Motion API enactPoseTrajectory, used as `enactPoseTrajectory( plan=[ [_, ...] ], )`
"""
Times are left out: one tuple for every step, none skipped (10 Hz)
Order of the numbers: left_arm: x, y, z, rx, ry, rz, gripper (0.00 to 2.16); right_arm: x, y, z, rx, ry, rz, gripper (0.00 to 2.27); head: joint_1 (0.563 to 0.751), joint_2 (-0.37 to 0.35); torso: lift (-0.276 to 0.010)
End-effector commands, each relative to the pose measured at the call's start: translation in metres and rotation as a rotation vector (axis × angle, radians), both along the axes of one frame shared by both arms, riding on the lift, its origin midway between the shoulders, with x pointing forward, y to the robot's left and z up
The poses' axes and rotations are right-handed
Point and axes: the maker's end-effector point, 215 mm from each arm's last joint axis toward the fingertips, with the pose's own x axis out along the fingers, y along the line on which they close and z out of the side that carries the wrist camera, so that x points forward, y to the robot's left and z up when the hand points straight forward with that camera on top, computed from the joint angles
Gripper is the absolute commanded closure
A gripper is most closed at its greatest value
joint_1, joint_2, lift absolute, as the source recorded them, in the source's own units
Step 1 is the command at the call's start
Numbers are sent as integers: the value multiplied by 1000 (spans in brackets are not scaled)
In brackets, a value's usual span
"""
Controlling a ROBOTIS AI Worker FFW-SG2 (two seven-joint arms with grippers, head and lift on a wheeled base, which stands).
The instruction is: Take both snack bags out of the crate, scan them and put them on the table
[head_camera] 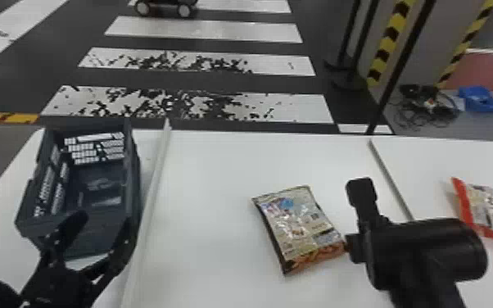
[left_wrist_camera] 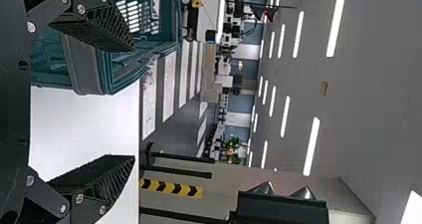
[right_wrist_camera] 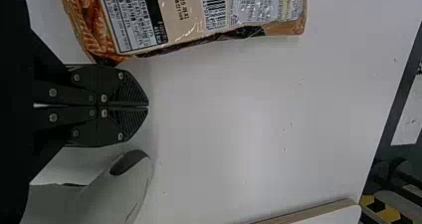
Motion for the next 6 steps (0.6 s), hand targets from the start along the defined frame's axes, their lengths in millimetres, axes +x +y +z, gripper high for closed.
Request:
enactPoseTrajectory(
  plan=[
    [0,0,-2,-1,4,1,248,-7,7,-1,19,17,4,2253,695,-47,-93],
    [0,1,-2,-1,4,2,248,-15,11,-1,23,36,2,2253,695,-41,-93],
    [-1,1,-4,-1,7,1,248,-27,14,1,34,72,-5,2253,695,-35,-93],
    [-1,1,-5,-1,9,3,248,-36,16,1,36,94,-8,2253,695,-27,-93],
    [0,1,-5,-1,8,2,248,-41,19,2,52,108,-6,2253,695,-26,-93],
    [-1,1,-6,-1,11,2,248,-43,26,2,75,110,1,2253,695,-23,-93]
  ],
)
